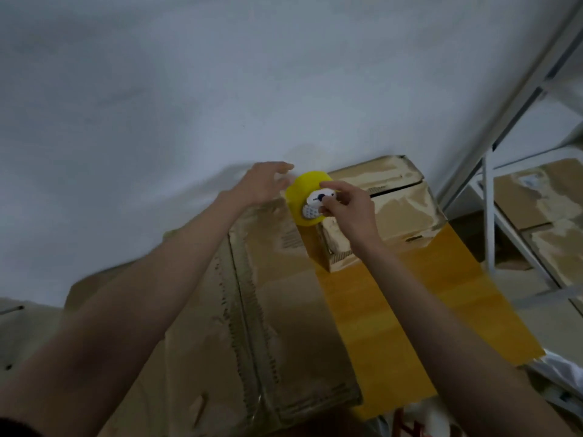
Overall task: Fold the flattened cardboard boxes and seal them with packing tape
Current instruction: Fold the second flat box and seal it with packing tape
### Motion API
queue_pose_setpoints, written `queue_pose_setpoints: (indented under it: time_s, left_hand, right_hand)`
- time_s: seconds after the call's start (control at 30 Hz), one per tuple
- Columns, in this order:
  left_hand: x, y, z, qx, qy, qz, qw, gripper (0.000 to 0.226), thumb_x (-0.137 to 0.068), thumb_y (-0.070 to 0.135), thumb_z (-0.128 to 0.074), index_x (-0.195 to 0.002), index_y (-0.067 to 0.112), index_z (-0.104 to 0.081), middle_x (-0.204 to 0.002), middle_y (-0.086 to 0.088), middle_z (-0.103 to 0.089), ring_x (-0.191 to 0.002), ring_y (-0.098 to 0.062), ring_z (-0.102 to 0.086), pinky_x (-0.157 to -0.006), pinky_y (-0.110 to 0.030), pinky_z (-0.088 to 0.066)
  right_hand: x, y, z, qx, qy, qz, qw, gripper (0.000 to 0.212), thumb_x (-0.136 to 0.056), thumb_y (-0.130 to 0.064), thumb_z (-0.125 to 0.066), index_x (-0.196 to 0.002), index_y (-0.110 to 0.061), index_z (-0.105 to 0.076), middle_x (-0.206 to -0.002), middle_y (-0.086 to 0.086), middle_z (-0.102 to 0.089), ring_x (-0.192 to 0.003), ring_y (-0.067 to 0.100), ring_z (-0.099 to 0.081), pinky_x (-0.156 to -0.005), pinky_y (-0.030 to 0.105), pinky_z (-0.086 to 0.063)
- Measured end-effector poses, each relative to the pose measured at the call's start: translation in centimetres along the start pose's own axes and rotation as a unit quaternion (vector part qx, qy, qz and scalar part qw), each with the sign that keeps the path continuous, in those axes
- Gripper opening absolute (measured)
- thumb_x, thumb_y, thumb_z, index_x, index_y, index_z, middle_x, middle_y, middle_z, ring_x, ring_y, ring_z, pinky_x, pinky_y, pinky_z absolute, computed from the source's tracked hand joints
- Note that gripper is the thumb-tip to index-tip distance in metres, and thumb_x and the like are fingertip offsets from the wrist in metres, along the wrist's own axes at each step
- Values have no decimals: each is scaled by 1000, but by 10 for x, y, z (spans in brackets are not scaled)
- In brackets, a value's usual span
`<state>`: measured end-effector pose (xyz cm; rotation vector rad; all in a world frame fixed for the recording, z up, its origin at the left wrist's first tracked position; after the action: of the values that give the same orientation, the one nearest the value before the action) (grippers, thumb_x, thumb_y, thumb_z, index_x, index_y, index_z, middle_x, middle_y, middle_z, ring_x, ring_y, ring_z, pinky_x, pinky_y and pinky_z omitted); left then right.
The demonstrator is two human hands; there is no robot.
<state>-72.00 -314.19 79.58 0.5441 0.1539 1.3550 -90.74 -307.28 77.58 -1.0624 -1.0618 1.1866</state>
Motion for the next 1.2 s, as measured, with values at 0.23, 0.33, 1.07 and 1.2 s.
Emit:
queue_pose_setpoints:
  time_s: [0.23,0.33,1.07,1.2]
  left_hand:
    - [-39,13,-22,42,-169,11,985,36,-105,16,-48,-141,13,-52,-132,-13,-62,-126,-27,-54,-96,-24,-41]
    - [-38,22,-27,104,-199,12,974,36,-106,8,-42,-139,14,-54,-139,-8,-55,-130,-22,-50,-104,-32,-41]
    - [-42,22,-30,175,-214,-3,961,54,-88,-14,-34,-127,9,-64,-120,-20,-68,-114,-30,-62,-104,-41,-47]
    - [-42,23,-30,166,-214,-5,962,56,-88,-15,-33,-129,8,-63,-122,-20,-67,-118,-31,-61,-107,-44,-45]
  right_hand:
    - [-15,-7,-25,37,33,14,999,13,-86,-6,-69,-94,-7,-59,-88,4,-64,-82,18,-61,-65,32,-49]
    - [-20,-12,-34,60,23,37,997,13,-87,-5,-69,-90,-7,-57,-83,4,-62,-76,17,-59,-61,27,-43]
    - [-33,-29,-57,142,12,88,986,36,-80,0,-68,-89,-31,-53,-64,-14,-48,-61,5,-47,-65,38,-46]
    - [-34,-32,-59,152,15,95,984,49,-78,0,-67,-80,-41,-40,-60,-17,-44,-57,-4,-48,-50,21,-30]
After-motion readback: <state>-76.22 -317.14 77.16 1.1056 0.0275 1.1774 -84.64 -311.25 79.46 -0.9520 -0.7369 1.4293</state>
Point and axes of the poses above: each hand's wrist, its own x-axis away from the middle knuckle, its own z-axis out of the back of the hand, y = z × x, the point moved 10 cm from there along -x, towards the middle knuckle
